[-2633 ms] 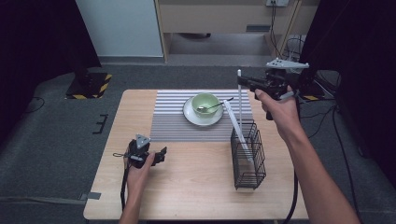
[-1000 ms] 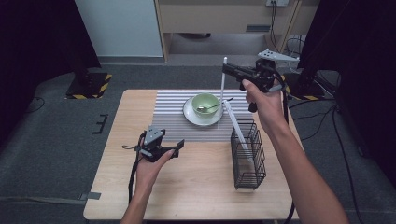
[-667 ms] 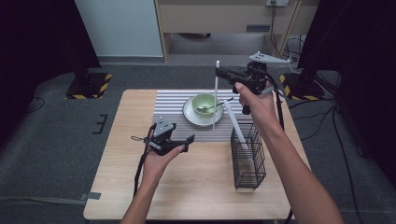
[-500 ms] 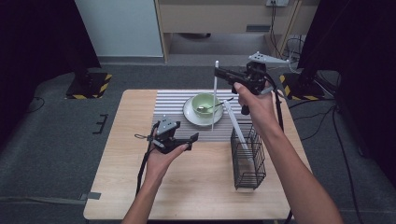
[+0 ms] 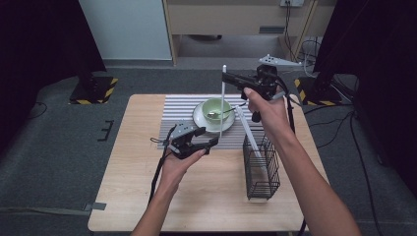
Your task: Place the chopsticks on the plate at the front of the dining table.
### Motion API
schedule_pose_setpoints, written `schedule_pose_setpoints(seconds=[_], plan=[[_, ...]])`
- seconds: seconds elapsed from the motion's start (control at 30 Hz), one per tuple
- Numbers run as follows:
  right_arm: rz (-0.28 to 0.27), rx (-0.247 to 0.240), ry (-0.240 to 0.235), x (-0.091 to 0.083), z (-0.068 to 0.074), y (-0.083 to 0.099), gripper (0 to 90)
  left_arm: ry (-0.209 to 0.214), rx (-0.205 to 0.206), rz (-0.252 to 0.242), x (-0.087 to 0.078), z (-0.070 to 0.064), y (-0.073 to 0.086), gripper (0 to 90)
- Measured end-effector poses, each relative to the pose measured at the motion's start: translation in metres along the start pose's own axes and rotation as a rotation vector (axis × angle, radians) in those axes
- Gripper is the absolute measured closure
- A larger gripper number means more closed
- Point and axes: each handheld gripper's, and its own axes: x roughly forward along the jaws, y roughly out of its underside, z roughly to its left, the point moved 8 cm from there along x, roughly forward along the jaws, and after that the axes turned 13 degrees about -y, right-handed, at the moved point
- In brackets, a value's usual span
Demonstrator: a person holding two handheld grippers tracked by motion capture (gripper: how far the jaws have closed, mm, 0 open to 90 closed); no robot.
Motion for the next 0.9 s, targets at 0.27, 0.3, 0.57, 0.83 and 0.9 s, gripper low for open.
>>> schedule_pose_setpoints(seconds=[0.27, 0.3, 0.57, 0.83, 0.9], plan=[[0.006, 0.009, -0.015, 0.000, 0.003, 0.000, 84.2, 0.075, -0.033, 0.027, 0.006, -0.012, 0.004, 54.7], [0.009, 0.010, -0.017, 0.000, 0.003, 0.000, 84.2, 0.082, -0.033, 0.027, 0.006, -0.014, 0.005, 57.2], [0.010, 0.016, -0.027, -0.001, 0.005, -0.001, 84.2, 0.106, -0.038, 0.039, 0.010, -0.020, 0.007, 74.0], [0.017, 0.018, -0.034, 0.000, 0.006, 0.000, 84.2, 0.109, -0.031, 0.047, 0.011, -0.021, 0.009, 83.3], [0.018, 0.019, -0.035, 0.000, 0.006, 0.000, 84.2, 0.111, -0.029, 0.046, 0.011, -0.021, 0.009, 85.2]])
